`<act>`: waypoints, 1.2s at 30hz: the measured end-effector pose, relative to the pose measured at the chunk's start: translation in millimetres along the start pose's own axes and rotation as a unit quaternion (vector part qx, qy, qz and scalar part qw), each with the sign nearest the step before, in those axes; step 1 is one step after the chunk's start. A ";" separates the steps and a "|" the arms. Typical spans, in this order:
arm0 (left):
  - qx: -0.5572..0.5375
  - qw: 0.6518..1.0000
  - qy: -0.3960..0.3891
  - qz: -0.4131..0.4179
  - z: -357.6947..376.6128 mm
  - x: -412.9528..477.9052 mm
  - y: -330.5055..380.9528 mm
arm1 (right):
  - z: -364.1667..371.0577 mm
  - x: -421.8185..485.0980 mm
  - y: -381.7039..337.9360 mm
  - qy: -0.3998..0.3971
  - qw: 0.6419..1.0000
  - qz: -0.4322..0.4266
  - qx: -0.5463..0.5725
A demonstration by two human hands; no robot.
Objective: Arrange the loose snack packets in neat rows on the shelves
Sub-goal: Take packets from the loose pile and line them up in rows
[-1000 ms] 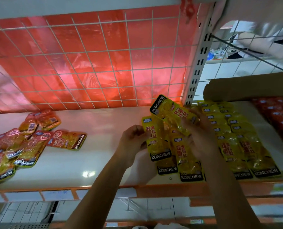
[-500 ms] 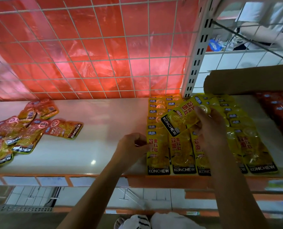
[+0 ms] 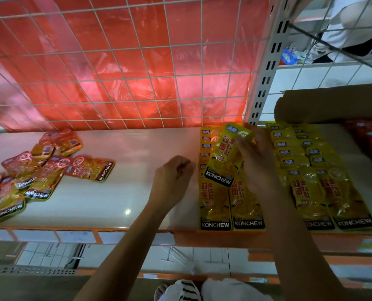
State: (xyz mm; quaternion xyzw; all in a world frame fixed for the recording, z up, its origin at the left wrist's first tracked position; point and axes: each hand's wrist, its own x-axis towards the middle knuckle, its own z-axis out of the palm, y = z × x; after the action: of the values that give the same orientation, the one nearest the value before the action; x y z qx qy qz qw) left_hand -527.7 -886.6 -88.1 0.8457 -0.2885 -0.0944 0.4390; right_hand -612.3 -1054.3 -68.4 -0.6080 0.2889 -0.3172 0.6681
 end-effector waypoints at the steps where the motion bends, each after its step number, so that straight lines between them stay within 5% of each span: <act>1: -0.032 0.999 0.008 -0.004 -0.5 3.2 3.0 | 6.4 -0.8 -1.2 -0.001 1.000 -0.004 -0.011; 8: -0.156 0.986 -0.020 0.058 3.0 18.1 7.9 | 50.7 8.6 -7.4 -0.059 0.990 -0.026 -0.127; 13: -0.183 0.980 0.072 0.018 -5.7 44.1 -10.8 | 68.1 8.3 -2.7 -0.077 0.966 -0.054 -0.242; 17: -0.092 0.990 0.102 -0.042 -15.5 71.7 -29.6 | 72.3 9.8 5.4 -0.087 0.922 -0.109 -0.360; 25: 0.044 0.999 0.021 -0.020 5.7 98.3 -33.9 | 79.6 12.2 20.8 -0.092 0.843 -0.142 -0.510; 29: 0.189 0.982 0.001 0.002 16.8 106.8 -26.4 | 79.9 15.1 24.0 -0.094 0.830 -0.123 -0.537; 36: 0.212 0.977 0.008 0.023 20.2 104.1 -28.8 | 79.3 16.3 24.8 -0.107 0.825 -0.108 -0.544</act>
State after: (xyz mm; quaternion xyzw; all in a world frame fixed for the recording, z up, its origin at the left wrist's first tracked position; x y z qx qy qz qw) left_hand -439.5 -947.0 -113.4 0.9135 -0.3175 -0.0142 0.2540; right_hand -539.0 -1015.5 -85.7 -0.9301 0.2744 -0.1116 0.2174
